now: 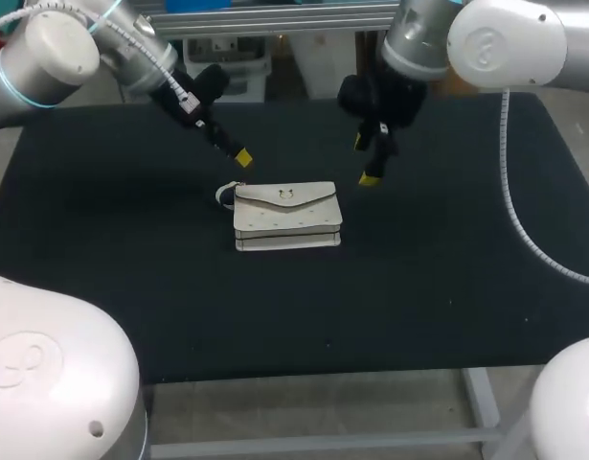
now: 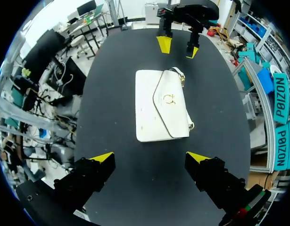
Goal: Pick up the bag, open it, inspect its contents, close it, and place it on the opposite side
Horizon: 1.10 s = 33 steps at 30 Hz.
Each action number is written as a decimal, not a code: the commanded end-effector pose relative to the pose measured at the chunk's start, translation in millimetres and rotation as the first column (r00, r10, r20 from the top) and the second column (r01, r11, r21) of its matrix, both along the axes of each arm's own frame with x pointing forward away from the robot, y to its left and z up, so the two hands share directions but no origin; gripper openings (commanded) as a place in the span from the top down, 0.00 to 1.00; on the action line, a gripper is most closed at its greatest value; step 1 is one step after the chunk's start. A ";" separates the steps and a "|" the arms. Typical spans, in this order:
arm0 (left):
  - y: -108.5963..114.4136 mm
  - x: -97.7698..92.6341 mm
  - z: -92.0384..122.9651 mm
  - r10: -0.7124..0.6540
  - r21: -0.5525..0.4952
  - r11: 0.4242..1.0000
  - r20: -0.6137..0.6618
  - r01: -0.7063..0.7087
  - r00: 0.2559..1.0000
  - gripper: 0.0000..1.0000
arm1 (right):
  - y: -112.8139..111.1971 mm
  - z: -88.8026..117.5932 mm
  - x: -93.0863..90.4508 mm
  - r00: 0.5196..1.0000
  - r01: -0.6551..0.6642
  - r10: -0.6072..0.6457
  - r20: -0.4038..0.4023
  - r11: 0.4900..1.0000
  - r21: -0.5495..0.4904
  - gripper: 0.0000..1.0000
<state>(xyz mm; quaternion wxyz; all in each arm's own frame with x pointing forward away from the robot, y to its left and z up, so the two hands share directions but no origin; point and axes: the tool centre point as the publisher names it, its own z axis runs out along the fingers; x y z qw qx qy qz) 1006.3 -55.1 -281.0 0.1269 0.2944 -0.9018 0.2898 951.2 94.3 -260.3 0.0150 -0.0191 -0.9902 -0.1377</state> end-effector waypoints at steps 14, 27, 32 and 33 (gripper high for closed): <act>5.8 16.5 -11.6 0.824 0.101 0.566 -0.087 -0.818 0.559 0.00 | -23.7 3.0 -12.4 0.848 0.461 -0.443 -0.290 0.887 -0.009 0.00; 2.3 20.1 -12.6 0.889 0.161 0.455 -0.137 -0.876 0.437 0.00 | -17.5 3.9 -16.2 0.802 0.529 -0.509 -0.312 0.848 -0.024 0.00; 1.1 15.3 -20.6 0.962 0.283 0.252 -0.177 -0.925 0.208 0.00 | -11.5 -3.8 -31.7 0.666 0.668 -0.650 -0.367 0.738 -0.097 0.00; 2.0 14.5 -21.7 0.965 0.301 0.235 -0.184 -0.924 0.185 0.00 | -11.9 -5.6 -33.7 0.644 0.683 -0.668 -0.372 0.722 -0.114 0.00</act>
